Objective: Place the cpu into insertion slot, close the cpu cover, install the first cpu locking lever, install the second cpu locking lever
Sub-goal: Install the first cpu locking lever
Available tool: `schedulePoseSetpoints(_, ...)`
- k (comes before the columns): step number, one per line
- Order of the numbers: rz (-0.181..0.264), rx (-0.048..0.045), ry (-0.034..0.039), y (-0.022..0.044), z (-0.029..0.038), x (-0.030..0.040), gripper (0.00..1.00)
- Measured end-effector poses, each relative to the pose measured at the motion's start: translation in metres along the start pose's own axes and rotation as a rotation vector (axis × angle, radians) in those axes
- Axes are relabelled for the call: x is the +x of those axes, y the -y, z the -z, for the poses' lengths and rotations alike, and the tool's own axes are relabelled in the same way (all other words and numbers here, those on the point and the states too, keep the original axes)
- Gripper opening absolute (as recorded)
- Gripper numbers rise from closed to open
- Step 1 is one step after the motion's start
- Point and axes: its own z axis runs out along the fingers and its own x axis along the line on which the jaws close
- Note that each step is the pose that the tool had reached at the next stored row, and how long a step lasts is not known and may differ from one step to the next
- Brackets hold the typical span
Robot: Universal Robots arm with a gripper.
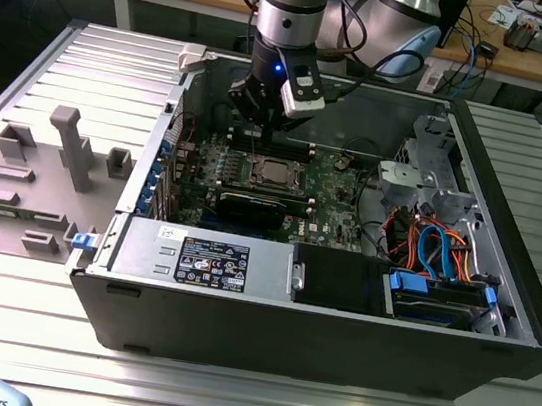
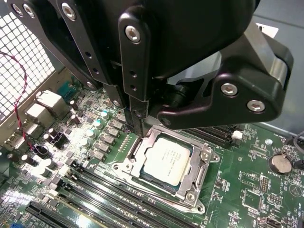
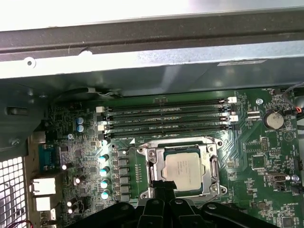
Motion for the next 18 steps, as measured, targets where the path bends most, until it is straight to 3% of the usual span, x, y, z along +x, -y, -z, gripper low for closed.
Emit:
schedulePoseSetpoints(11,0.005,-0.0001,0.0,0.0,-0.0001,0.0003,0.11)
schedulePoseSetpoints(18,0.014,-0.0002,-0.0002,0.0007,-0.0006,0.0092,0.11)
